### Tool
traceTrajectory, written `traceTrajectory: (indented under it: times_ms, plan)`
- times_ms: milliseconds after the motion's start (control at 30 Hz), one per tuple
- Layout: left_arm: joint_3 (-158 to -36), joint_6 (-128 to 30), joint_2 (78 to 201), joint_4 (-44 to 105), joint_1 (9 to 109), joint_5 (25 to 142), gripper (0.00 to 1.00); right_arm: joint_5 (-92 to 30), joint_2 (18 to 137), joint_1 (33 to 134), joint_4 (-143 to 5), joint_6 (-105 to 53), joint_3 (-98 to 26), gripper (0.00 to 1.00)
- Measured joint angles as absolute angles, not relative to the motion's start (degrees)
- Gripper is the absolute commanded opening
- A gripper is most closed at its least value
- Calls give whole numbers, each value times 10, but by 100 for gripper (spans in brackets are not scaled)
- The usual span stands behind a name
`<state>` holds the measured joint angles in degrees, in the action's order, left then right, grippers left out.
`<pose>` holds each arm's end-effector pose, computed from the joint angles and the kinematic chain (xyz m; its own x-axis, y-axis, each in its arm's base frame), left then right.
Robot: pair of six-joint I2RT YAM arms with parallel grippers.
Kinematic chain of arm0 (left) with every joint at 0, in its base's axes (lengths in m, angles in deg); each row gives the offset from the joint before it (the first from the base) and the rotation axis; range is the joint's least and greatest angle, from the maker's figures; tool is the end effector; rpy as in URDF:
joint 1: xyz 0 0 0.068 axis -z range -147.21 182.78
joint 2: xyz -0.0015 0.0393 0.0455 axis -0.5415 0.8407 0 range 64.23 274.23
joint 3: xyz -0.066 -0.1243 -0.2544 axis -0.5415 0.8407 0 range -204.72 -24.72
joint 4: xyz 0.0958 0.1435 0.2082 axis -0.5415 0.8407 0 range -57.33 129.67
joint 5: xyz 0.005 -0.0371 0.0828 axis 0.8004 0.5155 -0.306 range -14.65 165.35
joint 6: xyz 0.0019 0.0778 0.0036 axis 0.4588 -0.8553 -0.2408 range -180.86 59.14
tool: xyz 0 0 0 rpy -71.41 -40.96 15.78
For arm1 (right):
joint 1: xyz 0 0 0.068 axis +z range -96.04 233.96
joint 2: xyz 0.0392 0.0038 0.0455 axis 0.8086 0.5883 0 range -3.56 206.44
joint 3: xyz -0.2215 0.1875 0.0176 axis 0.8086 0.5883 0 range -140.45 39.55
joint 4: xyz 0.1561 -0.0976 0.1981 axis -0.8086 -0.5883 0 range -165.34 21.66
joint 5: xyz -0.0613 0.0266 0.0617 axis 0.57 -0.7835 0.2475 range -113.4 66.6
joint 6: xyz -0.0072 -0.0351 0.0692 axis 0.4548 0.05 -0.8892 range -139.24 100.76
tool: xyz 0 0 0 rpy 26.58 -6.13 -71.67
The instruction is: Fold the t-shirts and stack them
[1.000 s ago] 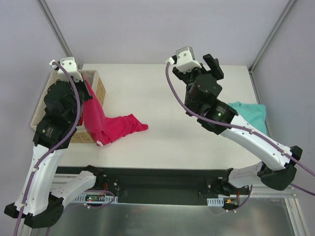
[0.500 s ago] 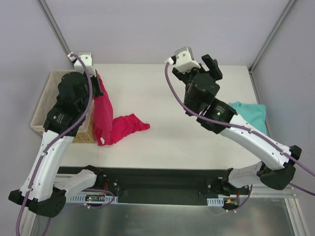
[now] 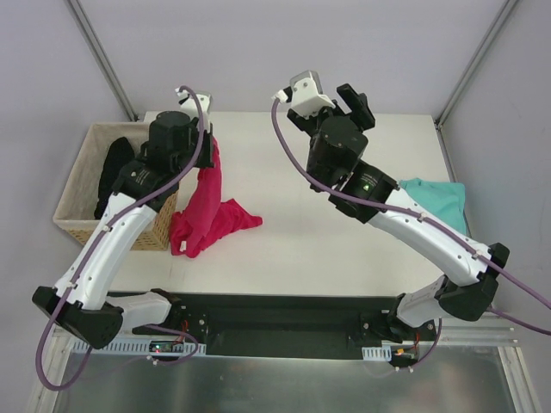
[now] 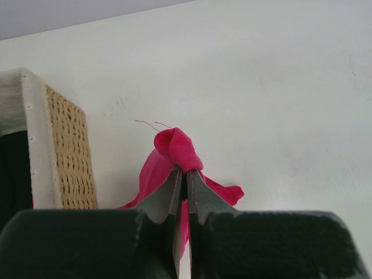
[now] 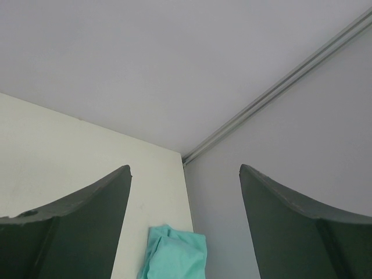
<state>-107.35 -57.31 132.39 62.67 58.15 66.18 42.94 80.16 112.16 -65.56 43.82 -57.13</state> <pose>0.2584 -0.1108 0.4599 -0.2590 0.0551 -0.9643 0.2686 0.9631 -0.0171 0.2208 0.2405 0.5371 -0.0455 -0.7520 -0.6576 0.1834 0.6408 -0.7455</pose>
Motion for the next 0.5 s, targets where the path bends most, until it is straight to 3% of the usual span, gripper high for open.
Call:
traceTrajectory:
  times_ms: [500]
  plan:
    - [-1118, -573, 1432, 640, 682, 696, 0, 439, 827, 1108, -606, 504, -605, 78]
